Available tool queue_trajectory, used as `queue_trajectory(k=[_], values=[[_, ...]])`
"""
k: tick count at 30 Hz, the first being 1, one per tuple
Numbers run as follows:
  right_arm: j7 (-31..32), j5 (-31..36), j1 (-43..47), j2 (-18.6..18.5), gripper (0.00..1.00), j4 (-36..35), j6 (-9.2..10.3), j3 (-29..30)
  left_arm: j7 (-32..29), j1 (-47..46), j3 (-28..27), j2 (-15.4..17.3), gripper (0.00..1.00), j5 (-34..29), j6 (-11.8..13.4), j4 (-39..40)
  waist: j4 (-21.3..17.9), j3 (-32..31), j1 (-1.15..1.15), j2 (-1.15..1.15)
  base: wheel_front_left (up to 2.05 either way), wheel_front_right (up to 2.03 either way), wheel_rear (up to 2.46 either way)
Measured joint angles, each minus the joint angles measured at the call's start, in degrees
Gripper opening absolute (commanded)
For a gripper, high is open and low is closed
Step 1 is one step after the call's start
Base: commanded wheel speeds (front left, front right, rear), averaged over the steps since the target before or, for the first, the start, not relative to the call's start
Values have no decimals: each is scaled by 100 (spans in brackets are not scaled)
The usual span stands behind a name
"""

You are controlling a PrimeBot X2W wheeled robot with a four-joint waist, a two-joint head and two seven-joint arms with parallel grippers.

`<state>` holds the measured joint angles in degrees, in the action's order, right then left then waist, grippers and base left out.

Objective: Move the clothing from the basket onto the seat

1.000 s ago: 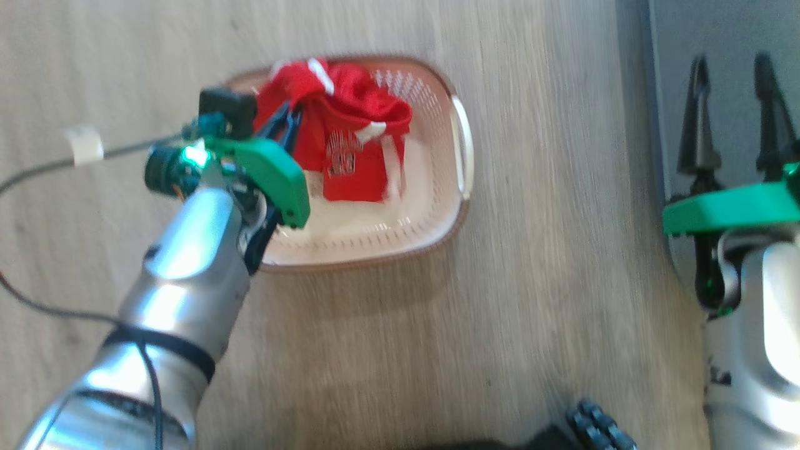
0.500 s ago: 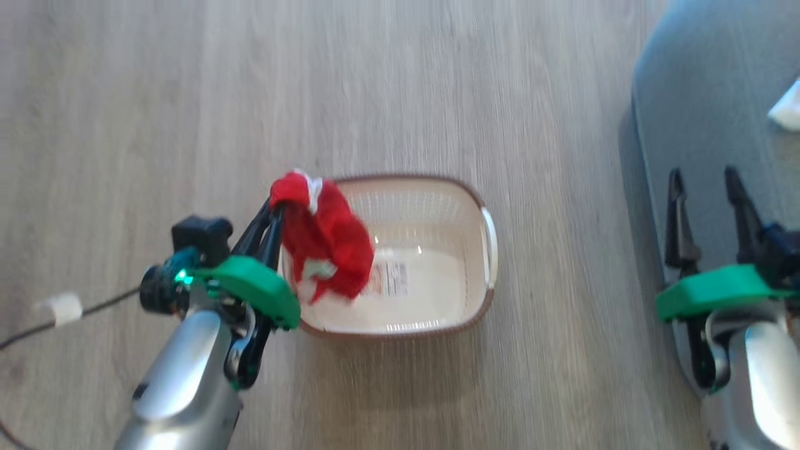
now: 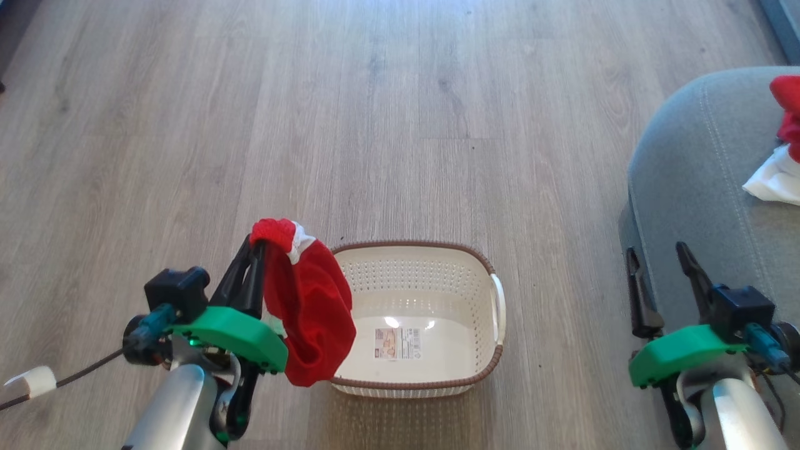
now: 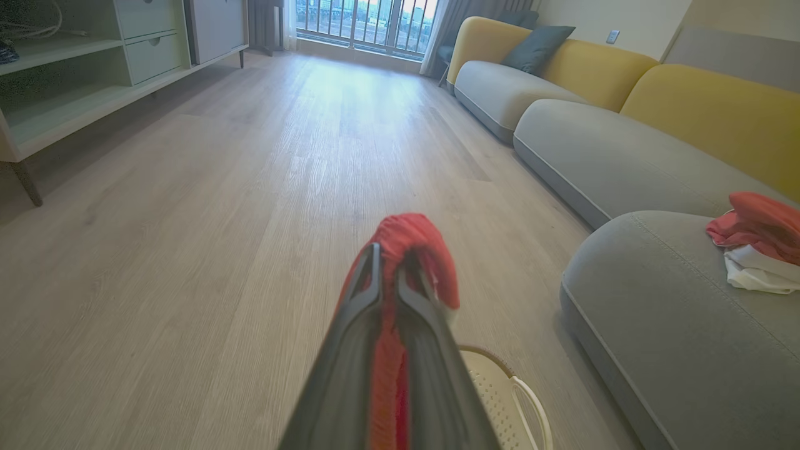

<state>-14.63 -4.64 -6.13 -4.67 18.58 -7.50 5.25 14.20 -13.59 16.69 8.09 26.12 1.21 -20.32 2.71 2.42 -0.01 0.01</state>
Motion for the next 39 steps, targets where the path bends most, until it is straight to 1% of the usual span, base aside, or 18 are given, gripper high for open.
queue_trajectory(k=[12,31,33,35,37,39], values=[[0,-56,2,8,100,68,0,-154,0,96,1,55,0,1,98,207,32,-83,0,0,0,0,0],[0,-67,2,8,100,74,0,-196,-2,97,52,115,0,2,101,280,49,-83,1,0,0,0,0],[1,-119,1,8,100,73,0,-305,-9,97,89,118,0,2,100,309,46,-81,1,0,0,0,0],[1,-183,-5,7,100,68,0,-536,-18,96,169,118,0,2,96,371,45,-76,1,0,0,0,0],[0,-291,-34,-11,100,67,0,-902,-65,88,246,115,0,1,87,460,49,-65,1,0,0,0,0],[1,-417,-85,-53,100,74,0,-1339,-118,67,374,111,0,-25,9,553,56,-55,1,0,0,0,0]])
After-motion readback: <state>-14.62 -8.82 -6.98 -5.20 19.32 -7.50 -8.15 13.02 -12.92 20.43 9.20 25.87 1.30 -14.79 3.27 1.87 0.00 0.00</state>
